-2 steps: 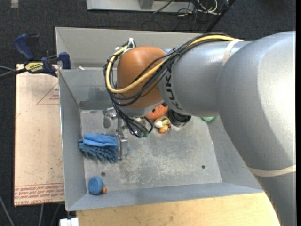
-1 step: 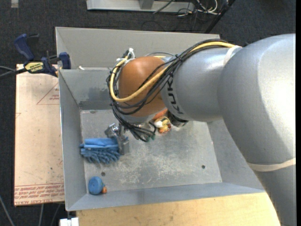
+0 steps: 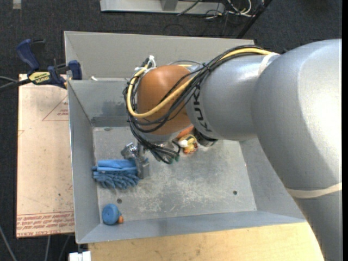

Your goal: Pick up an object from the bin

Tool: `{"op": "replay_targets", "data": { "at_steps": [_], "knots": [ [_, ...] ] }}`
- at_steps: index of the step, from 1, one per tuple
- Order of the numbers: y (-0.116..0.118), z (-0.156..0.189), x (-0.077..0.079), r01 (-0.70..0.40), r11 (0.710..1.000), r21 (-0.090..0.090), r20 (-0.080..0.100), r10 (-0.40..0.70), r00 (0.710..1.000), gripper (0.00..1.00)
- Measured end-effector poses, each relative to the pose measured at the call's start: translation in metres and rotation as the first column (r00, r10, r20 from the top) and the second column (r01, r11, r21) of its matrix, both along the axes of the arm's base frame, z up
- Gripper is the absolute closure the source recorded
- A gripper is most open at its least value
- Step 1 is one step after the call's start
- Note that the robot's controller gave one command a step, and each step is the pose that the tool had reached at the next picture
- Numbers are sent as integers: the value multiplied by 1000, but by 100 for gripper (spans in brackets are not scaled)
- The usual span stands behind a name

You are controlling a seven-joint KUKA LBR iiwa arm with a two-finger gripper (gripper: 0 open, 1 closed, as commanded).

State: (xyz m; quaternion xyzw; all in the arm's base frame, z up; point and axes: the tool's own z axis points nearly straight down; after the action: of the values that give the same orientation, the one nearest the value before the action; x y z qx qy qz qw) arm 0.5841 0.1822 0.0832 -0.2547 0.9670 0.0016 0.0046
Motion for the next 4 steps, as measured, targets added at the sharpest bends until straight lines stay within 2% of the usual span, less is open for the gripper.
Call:
{"op": "replay_targets", "data": {
  "at_steps": [1,2,3,4],
  "knots": [
    [0,2,-1,-1,1000,0,-1,1,1000,100],
    [5,42,-2,-52,999,-1,5,52,999,100],
    [24,10,-5,-87,996,1,7,87,996,100],
    [28,-7,-32,-135,991,-1,3,135,991,100]
  ]
}}
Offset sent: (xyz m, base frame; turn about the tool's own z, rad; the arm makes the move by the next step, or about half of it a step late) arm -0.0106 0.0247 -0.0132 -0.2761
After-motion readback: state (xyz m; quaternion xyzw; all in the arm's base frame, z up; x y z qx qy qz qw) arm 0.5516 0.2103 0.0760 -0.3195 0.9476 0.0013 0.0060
